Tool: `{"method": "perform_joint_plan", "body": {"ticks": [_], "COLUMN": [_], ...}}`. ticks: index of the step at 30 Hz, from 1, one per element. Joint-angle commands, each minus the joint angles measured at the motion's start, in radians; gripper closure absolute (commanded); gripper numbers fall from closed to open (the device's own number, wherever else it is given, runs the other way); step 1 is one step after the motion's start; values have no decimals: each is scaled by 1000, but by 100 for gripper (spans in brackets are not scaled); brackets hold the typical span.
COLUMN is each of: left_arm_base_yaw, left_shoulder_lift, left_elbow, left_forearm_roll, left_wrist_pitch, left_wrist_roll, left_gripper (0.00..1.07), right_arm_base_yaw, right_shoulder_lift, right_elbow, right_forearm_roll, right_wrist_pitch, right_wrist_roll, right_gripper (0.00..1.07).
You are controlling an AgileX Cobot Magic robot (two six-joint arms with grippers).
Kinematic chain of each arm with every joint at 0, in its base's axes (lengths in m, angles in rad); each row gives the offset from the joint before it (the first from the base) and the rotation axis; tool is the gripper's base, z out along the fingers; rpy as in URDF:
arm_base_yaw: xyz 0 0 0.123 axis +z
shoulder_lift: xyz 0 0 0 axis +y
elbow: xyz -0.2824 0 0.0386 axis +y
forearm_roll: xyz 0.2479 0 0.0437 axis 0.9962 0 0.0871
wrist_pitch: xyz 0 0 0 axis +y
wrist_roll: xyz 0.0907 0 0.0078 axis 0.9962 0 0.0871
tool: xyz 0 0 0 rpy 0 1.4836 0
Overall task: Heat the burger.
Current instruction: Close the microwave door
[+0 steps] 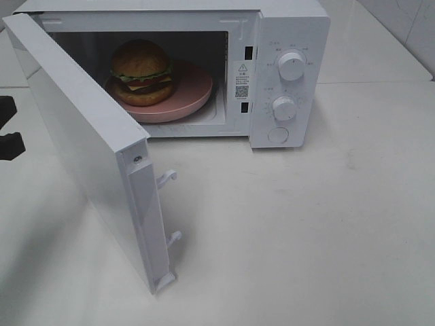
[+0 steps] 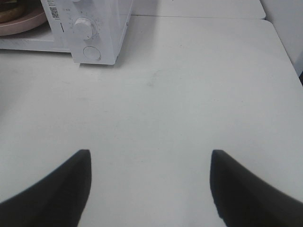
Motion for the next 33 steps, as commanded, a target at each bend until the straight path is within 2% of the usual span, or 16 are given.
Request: {"method": "perform_joint_plan", "body": {"ticks": [1,7,9,12,14,15,16,20,22,24,25,26,28,31,33], "left_arm_base_yaw": [-13,-91,-153,-170,-221,-221,-253,-303,-365,-379,-412,-412,-455,-470,-521], "left_shoulder_lift": [32,99,138,145,170,170,191,221,259,266,285,285,315,325,367], "left_elbow": [-23,-61,-91,-98,-127,-127,-147,-180,-228,-237,-261,-261,-304,-318,-377], "left_forearm_roll": [5,-25,-128,-150,-196,-196,-237,-297,-383,-406,-466,-466,-556,-587,-688], "left_wrist_pitch": [-41,-76,-76,-77,-78,-78,-79,-79,-76,-75,-75,-75,-75,-75,-75], "left_wrist_roll": [-15,-15,-8,-2,39,39,61,86,129,139,169,169,207,225,299], "left_gripper": [107,107,107,107,107,107,107,107,107,107,107,107,107,107,107], "right_arm_base_yaw": [-8,-8,-8,-8,-8,-8,-8,-8,-8,-8,-8,-8,-8,-8,-8], "right_shoulder_lift": [-29,-29,-29,-29,-29,-29,-29,-29,-29,-29,-29,-29,-29,-29,-29], "right_elbow": [3,3,3,3,3,3,3,3,3,3,3,3,3,3,3], "right_forearm_roll": [3,3,3,3,3,3,3,3,3,3,3,3,3,3,3], "right_wrist_pitch": [0,0,0,0,0,0,0,0,0,0,0,0,0,0,0], "right_wrist_roll": [-16,-16,-16,-16,-16,-16,-16,-16,-16,-16,-16,-16,-16,-16,-16], "right_gripper": [38,38,38,38,38,38,38,38,38,38,38,38,38,38,38]}}
